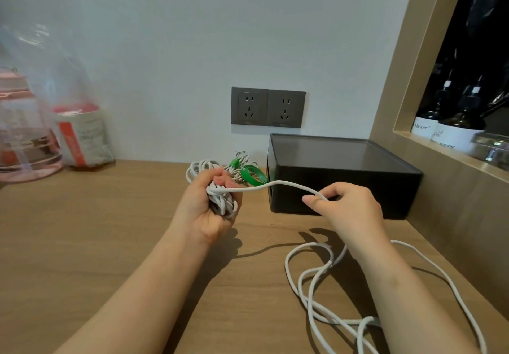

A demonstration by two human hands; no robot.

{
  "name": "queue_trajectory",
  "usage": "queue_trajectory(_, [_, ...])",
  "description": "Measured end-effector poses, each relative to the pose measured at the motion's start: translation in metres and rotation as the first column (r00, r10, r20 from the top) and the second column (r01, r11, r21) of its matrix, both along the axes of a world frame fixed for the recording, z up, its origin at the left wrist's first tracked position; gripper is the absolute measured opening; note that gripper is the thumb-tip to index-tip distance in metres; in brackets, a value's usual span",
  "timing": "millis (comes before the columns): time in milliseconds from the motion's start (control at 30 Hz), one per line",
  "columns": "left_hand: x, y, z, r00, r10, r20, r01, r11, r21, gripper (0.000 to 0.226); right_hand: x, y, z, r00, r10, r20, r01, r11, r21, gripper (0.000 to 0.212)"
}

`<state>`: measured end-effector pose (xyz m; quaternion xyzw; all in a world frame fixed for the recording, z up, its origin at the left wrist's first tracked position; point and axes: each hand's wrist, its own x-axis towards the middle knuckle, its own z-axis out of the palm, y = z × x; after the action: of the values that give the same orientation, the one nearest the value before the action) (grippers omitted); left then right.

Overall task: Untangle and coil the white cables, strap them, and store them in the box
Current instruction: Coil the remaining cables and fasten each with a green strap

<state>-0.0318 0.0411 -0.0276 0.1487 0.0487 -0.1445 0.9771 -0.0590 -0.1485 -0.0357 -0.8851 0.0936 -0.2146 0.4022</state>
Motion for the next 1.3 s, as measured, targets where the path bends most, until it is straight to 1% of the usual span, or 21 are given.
queue_trajectory(100, [0.0,0.001,0.0,1.0,0.021,0.001,-0.021,0.998,0.059,0.032,-0.003,0.0,0.003,1.0,-0.02,0.005,0.02,0.997,-0.075,0.017])
queue_trajectory(200, [0.002,0.001,0.0,0.994,0.107,0.002,-0.107,0.983,0.147,0.032,-0.008,-0.001,0.006,1.0,0.024,0.014,-0.023,0.997,-0.074,0.017])
queue_trajectory(300, [0.003,0.0,0.001,0.986,0.168,-0.001,-0.165,0.968,0.191,0.031,-0.008,0.0,0.004,0.997,0.068,0.032,-0.067,0.998,-0.021,0.013])
queue_trajectory(367, [0.004,0.0,0.001,0.983,0.184,0.002,-0.18,0.959,0.221,0.029,-0.008,0.002,0.003,0.996,0.087,0.01,-0.088,0.996,0.012,0.011])
queue_trajectory(467, [0.002,-0.001,0.002,0.985,0.171,0.015,-0.17,0.96,0.222,0.027,-0.008,0.0,0.004,0.995,0.101,-0.015,-0.098,0.985,0.143,0.014])
queue_trajectory(633, [0.001,-0.001,0.002,0.99,0.135,0.041,-0.141,0.961,0.237,0.027,-0.006,-0.002,0.005,0.998,0.067,0.008,-0.067,0.974,0.219,0.024])
queue_trajectory(700, [0.0,-0.002,0.002,0.993,0.111,0.049,-0.12,0.959,0.257,0.029,-0.006,-0.002,0.002,0.997,0.078,0.02,-0.081,0.957,0.279,0.02])
queue_trajectory(767, [-0.001,-0.003,0.003,0.994,0.094,0.062,-0.108,0.954,0.279,0.031,-0.006,-0.002,0.002,0.995,0.102,0.007,-0.097,0.919,0.383,0.011])
queue_trajectory(833, [-0.002,-0.003,0.003,0.994,0.081,0.08,-0.102,0.947,0.304,0.031,-0.008,-0.001,0.005,0.99,0.14,0.002,-0.123,0.86,0.495,0.012])
queue_trajectory(867, [-0.002,-0.002,0.002,0.994,0.069,0.09,-0.094,0.944,0.317,0.03,-0.008,0.0,0.008,0.988,0.156,0.012,-0.134,0.805,0.577,0.013])
queue_trajectory(933, [-0.003,-0.001,0.002,0.993,0.028,0.113,-0.066,0.937,0.344,0.028,-0.009,0.001,0.014,0.985,0.169,0.042,-0.142,0.646,0.75,0.019])
queue_trajectory(967, [-0.004,0.0,0.003,0.992,0.006,0.127,-0.051,0.932,0.36,0.026,-0.009,0.001,0.015,0.984,0.165,0.066,-0.15,0.573,0.806,0.021])
queue_trajectory(1000, [-0.004,0.0,0.003,0.989,-0.015,0.146,-0.042,0.923,0.382,0.022,-0.009,0.0,0.016,0.983,0.158,0.089,-0.161,0.528,0.834,0.022])
queue_trajectory(1033, [-0.005,-0.001,0.003,0.984,-0.036,0.173,-0.039,0.91,0.412,0.018,-0.008,-0.001,0.016,0.983,0.152,0.102,-0.167,0.515,0.841,0.022])
queue_trajectory(1100, [-0.008,-0.002,0.003,0.965,-0.083,0.25,-0.052,0.872,0.488,0.014,-0.007,-0.001,0.014,0.983,0.141,0.114,-0.173,0.541,0.823,0.024])
queue_trajectory(1167, [-0.012,-0.005,0.002,0.939,-0.143,0.312,-0.06,0.827,0.558,0.02,-0.006,0.001,0.012,0.983,0.128,0.131,-0.182,0.608,0.773,0.025])
queue_trajectory(1233, [-0.016,-0.008,0.001,0.914,-0.226,0.338,-0.031,0.791,0.611,0.026,-0.006,0.003,0.01,0.978,0.134,0.161,-0.209,0.69,0.693,0.025])
queue_trajectory(1300, [-0.02,-0.011,0.001,0.89,-0.299,0.343,-0.005,0.748,0.664,0.029,-0.006,0.006,0.006,0.968,0.156,0.198,-0.247,0.751,0.613,0.027])
